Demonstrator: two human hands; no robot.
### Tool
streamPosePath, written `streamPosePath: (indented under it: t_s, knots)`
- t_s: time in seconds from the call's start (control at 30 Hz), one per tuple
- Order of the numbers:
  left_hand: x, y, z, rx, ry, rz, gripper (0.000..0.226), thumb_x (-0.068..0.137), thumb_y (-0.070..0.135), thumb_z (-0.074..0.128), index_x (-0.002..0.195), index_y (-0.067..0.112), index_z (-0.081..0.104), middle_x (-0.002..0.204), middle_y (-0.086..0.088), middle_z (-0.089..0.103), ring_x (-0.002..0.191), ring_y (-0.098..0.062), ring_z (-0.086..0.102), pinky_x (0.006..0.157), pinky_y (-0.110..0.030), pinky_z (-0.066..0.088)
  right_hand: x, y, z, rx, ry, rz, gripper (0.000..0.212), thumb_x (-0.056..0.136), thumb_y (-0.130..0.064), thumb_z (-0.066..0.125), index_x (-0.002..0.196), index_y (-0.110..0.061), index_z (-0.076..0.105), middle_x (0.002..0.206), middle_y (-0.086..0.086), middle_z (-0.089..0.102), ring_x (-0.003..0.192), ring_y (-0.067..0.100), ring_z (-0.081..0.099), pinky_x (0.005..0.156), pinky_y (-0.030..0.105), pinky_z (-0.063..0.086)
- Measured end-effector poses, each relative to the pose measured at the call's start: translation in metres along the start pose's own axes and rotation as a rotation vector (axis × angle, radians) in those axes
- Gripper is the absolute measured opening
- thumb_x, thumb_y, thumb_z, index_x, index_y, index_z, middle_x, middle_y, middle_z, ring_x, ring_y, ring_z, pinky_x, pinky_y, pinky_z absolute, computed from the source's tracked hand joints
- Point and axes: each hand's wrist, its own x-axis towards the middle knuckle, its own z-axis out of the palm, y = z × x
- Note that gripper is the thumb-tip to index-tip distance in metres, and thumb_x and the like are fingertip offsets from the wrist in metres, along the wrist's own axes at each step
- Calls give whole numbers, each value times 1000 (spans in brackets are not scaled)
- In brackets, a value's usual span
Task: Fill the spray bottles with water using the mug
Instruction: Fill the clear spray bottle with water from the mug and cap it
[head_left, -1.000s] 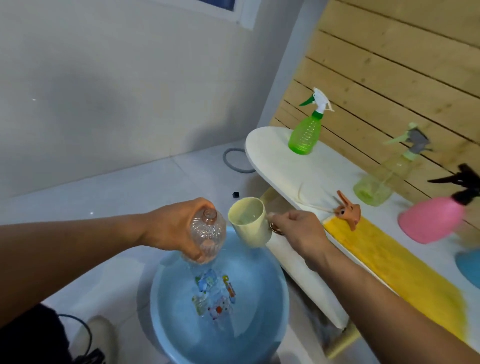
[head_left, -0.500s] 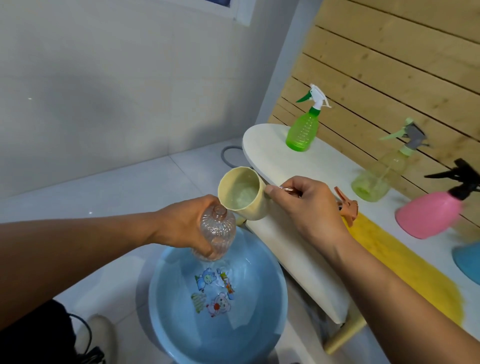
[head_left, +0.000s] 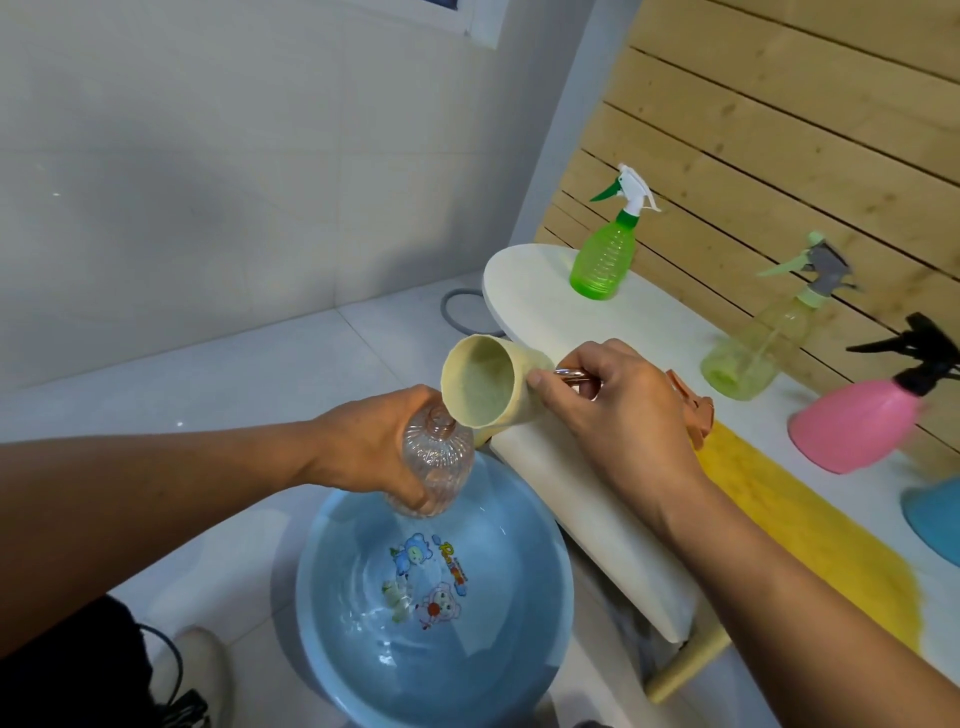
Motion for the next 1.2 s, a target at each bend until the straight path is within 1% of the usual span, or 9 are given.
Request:
streamPosePath:
  t_s: [0.13,0.27,0.4,0.5,0.57,0.7,0.8,1.0,1.2]
  knots:
    - [1,4,1,31,2,-4,87,60,41,98,126,47,41,117,22,60,107,-3,62,91,-27,54,-2,-2,-2,-25,12,-15,26,90,-42,70,72,-27,60,75,-7,52,71,13,52,64,30,34]
    - [2,6,2,49,2,-5,85,60,40,98,124,45,41,117,21,59,106,-5,61,90,-28,54,-4,-10,-7,-126,28,-28,25,92,-45,67,78,-24,64,81,-5,55,75,13,51,67,-2,26]
    - [3,7,1,54,0,-16,84,60,42,97,120,49,39,114,22,59,104,-5,62,87,-27,53,-5,-15,-12,-161,39,-30,27,93,-47,64,86,-21,68,88,-4,58,80,13,51,65,-11,13]
    - [3,7,1,44,4,-20,83,60,42,98,117,51,38,111,24,58,102,-4,61,81,-22,49,-4,-12,-13,-159,68,-48,27,93,-47,64,86,-21,68,90,-3,58,80,14,51,63,-6,20]
    - [3,6,1,45,5,-23,89,59,43,99,127,48,41,115,24,59,105,-4,61,82,-20,49,-3,-12,-13,-160,75,-49,27,93,-47,63,87,-21,68,91,-3,58,81,14,50,59,3,24]
    - [3,5,0,38,6,-24,98,57,45,99,136,45,42,121,23,60,109,-4,62,90,-26,54,-3,-12,-14,-186,88,-71,26,93,-47,63,89,-22,68,92,-4,58,84,16,53,53,14,17]
    - [5,6,1,42,5,-29,97,54,48,98,134,48,42,121,22,60,109,-5,63,94,-32,56,-5,-11,-15,-218,101,-114,25,94,-47,63,90,-23,69,92,-4,58,85,19,55,54,19,22]
    - [8,8,3,47,-17,-18,93,57,47,98,131,47,41,120,22,59,108,-5,62,91,-30,55,-4,-8,-12,-256,141,-178,26,92,-47,65,87,-21,69,86,-2,56,81,23,56,59,33,41]
    - [11,9,6,42,-20,-21,95,54,50,95,131,47,41,118,22,60,107,-6,63,92,-32,56,-5,-7,-13,-303,182,-244,27,92,-48,64,85,-22,68,84,-4,55,80,22,55,56,33,42]
